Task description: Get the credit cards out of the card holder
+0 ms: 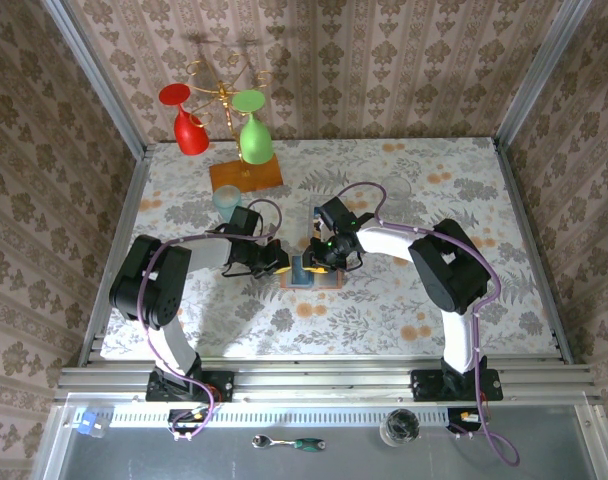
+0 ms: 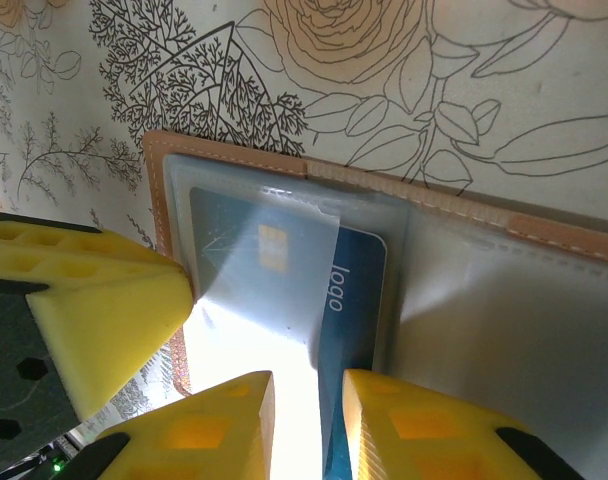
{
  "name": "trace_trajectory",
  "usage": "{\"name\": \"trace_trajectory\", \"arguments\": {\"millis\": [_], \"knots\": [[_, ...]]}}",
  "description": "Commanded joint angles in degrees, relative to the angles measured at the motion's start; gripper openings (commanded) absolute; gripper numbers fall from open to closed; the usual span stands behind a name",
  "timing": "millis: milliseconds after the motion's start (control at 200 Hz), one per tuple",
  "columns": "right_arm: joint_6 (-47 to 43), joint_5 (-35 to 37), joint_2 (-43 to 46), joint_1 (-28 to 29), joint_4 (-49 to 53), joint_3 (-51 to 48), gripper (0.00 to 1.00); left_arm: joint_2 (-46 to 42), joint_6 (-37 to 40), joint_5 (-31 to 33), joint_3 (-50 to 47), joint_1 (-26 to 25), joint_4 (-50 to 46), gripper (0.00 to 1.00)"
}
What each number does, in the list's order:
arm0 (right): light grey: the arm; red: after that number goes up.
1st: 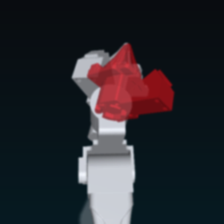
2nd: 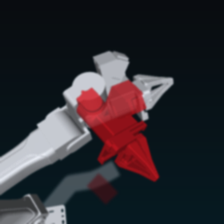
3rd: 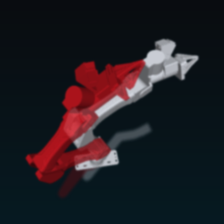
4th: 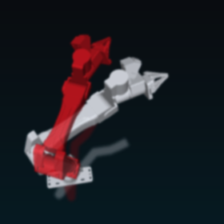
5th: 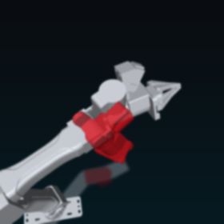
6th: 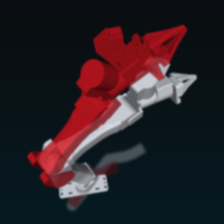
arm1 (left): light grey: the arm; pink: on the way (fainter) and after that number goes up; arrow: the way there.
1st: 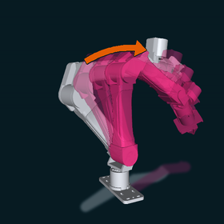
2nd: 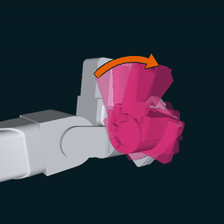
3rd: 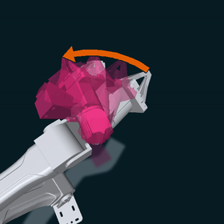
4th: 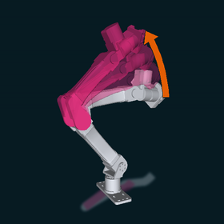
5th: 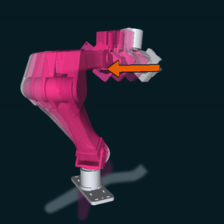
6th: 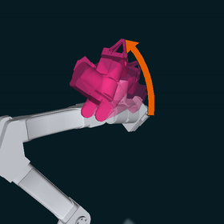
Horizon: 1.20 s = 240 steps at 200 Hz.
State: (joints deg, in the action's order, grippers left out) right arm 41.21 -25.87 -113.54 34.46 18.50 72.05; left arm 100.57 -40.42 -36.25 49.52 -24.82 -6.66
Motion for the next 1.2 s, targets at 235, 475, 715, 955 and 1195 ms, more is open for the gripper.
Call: {"name": "trace_trajectory", "arguments": {"millis": [235, 475, 715, 955, 1195], "knots": [[-1.66, 3.24, 2.56, 0.36, 4.22, 1.34, 0.26, 0.06, 0.61, 0.83, -0.11, -0.21, -2.33, 0.00], [-2.03, 3.76, 3.22, 0.35, 5.15, 1.43, 0.27, -0.72, 1.05, 0.83, 1.48, -0.23, -3.88, 0.00], [-2.19, 3.80, 4.00, 0.26, 5.27, 1.34, 0.27, -2.26, 0.91, 0.92, 2.11, -0.44, -4.67, 0.00], [-1.32, 3.10, 4.98, -0.53, 3.81, -0.19, 0.27, -2.98, 1.01, 0.57, 3.43, -0.94, -5.62, 0.00], [-0.34, 2.02, 5.18, -1.23, 2.01, -2.00, 0.27, -1.51, 1.09, 0.39, 4.45, -4.04, -5.70, 0.00]]}}
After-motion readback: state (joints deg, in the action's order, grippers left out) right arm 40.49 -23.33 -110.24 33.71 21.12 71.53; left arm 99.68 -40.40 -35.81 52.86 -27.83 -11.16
